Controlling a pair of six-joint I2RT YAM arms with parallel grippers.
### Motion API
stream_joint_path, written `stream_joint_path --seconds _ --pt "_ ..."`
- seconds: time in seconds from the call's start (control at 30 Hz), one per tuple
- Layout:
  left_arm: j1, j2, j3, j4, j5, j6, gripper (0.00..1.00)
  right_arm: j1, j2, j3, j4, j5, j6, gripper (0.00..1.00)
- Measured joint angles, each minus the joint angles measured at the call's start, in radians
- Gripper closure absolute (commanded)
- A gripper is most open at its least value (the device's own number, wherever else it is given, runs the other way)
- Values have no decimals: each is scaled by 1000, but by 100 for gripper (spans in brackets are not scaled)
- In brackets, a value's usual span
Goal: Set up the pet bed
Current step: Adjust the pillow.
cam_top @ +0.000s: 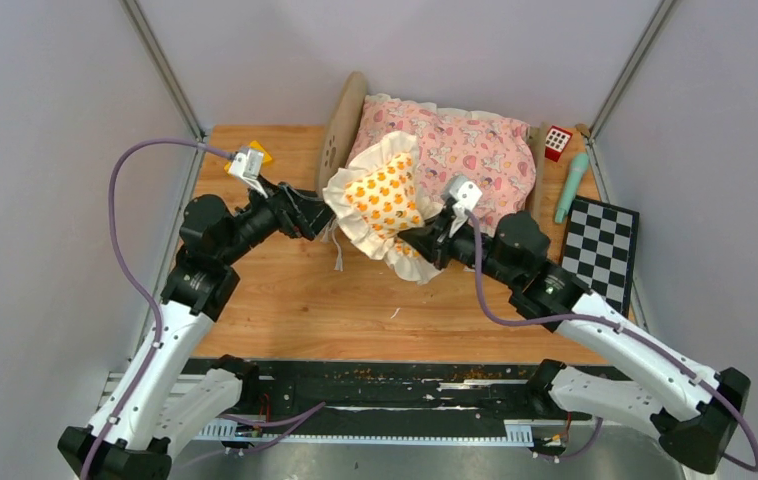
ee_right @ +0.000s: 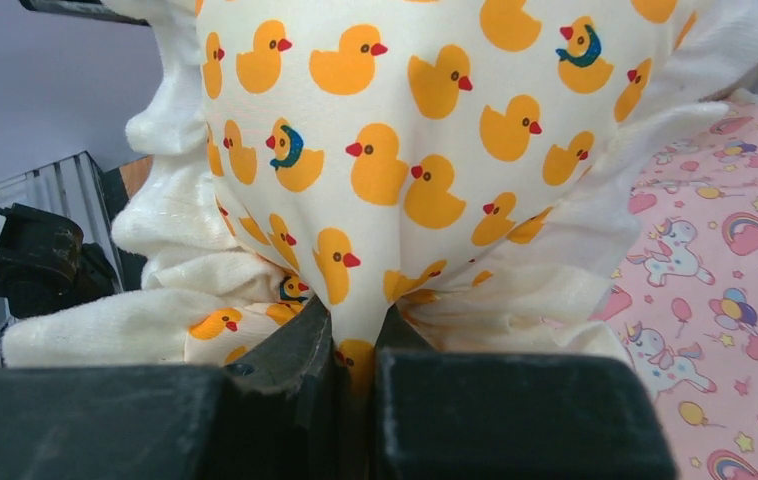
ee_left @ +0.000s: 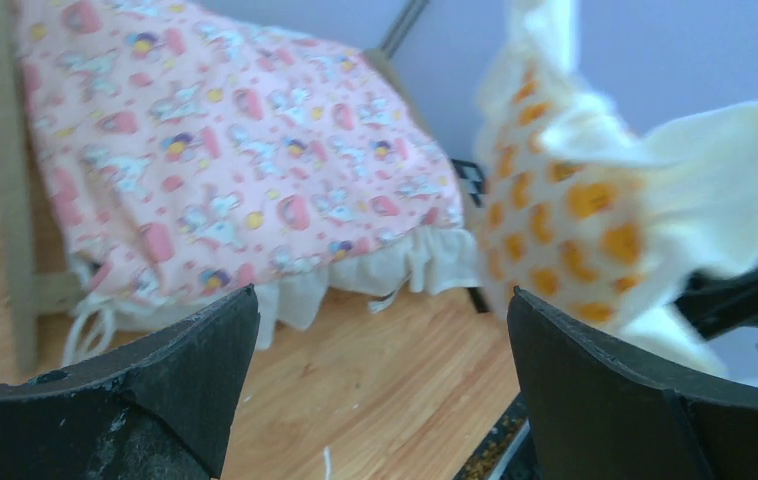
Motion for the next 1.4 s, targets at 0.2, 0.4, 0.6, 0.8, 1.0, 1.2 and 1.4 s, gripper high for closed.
stream_joint_path --seconds 0.2,0.4,0.6,0.8,1.0,1.2,1.4 --pt "-126 -4 -7 159 1 -53 0 165 97 0 62 192 -37 100" --pt "-149 -55 -111 308 7 -103 0 222 132 -4 101 328 7 100" --pt "-154 -74 -169 356 11 -123 0 228 100 -29 139 420 94 100" --pt "-156 -104 -186 398 8 -145 0 229 72 -45 171 395 149 100" --pt "-215 -48 -185 464 1 -175 0 286 126 -29 183 339 150 100" --pt "-264 5 -185 454 -27 -185 39 366 163 -16 184 330 114 84" --pt "-266 11 -180 443 -44 -175 100 383 70 -49 171 311 85 46"
